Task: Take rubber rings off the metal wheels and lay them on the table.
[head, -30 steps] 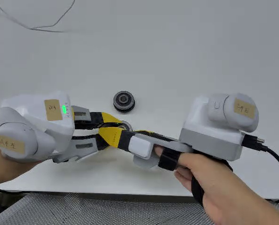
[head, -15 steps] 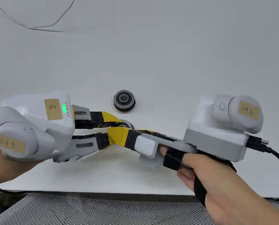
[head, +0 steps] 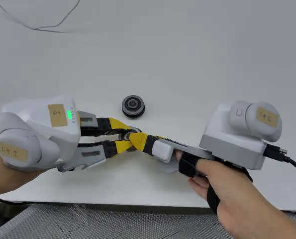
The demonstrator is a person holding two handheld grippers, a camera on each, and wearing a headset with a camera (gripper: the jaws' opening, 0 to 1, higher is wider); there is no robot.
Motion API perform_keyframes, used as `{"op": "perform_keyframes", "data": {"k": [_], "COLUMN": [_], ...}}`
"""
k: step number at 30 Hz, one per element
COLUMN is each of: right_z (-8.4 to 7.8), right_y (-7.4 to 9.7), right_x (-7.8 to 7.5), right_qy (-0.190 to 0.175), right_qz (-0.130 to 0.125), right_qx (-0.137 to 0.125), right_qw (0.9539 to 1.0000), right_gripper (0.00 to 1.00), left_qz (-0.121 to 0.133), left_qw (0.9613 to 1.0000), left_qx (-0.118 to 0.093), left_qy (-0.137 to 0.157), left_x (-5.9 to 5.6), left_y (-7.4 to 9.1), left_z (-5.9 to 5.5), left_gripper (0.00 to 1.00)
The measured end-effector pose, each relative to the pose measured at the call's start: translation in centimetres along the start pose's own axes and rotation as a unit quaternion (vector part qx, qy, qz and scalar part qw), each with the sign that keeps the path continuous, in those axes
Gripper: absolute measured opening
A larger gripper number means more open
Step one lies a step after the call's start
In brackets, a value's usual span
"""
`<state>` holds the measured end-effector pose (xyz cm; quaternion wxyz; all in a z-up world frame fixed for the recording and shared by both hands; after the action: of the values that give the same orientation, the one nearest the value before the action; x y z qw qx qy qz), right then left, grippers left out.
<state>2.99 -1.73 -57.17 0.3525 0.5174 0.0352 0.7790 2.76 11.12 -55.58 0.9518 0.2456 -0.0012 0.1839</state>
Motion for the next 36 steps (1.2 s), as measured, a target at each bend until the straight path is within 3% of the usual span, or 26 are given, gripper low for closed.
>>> {"op": "perform_keyframes", "data": {"k": [10,29,36], "right_z": [-0.03,-0.16,-0.19], "right_y": [-0.09,-0.13,-0.07], "right_x": [-0.62,-0.66,-0.56], "right_qy": [-0.003,0.002,-0.021], "right_qz": [-0.008,-0.006,-0.001], "right_qx": [-0.002,0.004,0.001], "right_qw": [1.0,1.0,0.9998], "right_gripper": [0.09,0.1,0.14], "left_qz": [0.001,0.001,0.0], "left_qw": [1.0,1.0,1.0], "left_qx": [-0.001,-0.002,-0.002], "left_qy": [0.0,0.001,0.001], "left_x": [-0.13,-0.07,-0.21], "left_y": [0.01,0.05,-0.09], "left_z": [0.09,0.01,0.34], "left_gripper": [0.13,0.13,0.13]}}
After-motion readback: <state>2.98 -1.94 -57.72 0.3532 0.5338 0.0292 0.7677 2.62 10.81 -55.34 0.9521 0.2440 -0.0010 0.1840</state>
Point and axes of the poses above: the centre of the closed fingertips' face, and the gripper's own axes: y roughly backward along the fingers, x roughly to its left, z roughly out of its top, the point moved 8 cm from there along y, roughly backward along the fingers, and after that the axes turned 6 degrees about -x, right-handed, at the moved point
